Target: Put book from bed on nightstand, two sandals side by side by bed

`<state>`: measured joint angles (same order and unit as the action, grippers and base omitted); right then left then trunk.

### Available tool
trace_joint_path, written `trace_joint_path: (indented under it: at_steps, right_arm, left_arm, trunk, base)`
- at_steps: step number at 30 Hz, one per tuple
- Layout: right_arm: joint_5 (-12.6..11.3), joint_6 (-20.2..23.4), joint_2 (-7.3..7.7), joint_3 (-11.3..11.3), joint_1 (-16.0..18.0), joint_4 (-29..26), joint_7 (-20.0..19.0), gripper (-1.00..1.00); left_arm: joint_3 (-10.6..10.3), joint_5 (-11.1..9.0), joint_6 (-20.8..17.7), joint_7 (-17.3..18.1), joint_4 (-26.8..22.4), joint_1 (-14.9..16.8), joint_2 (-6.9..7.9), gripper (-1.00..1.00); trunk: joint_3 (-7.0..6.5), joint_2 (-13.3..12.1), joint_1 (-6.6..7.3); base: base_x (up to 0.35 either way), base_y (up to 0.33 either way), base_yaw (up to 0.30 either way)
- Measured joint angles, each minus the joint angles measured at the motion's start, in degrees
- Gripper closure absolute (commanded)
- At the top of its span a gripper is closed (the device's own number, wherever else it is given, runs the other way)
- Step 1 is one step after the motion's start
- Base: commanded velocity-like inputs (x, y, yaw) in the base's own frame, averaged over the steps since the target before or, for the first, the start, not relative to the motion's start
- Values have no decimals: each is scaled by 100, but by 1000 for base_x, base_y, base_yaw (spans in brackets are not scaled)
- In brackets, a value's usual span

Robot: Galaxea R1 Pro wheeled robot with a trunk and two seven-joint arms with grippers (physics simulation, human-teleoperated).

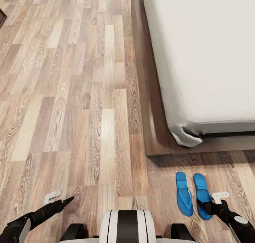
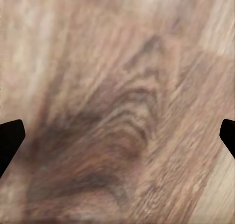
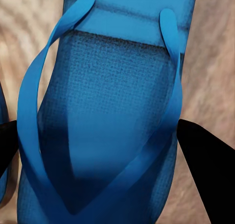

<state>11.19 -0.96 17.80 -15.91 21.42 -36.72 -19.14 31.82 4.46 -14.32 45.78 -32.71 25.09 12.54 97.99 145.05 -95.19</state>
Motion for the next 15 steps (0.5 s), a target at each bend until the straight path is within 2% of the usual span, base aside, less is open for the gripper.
trace_joint_path:
  at_steps: [15]
  right_arm:
    - [0,0,0,0,0,0,0,100]
  left_arm:
    - [7,-1,0,8,0,0,0,-100]
  trunk:
    - [0,0,0]
  base:
    - [7,0,0]
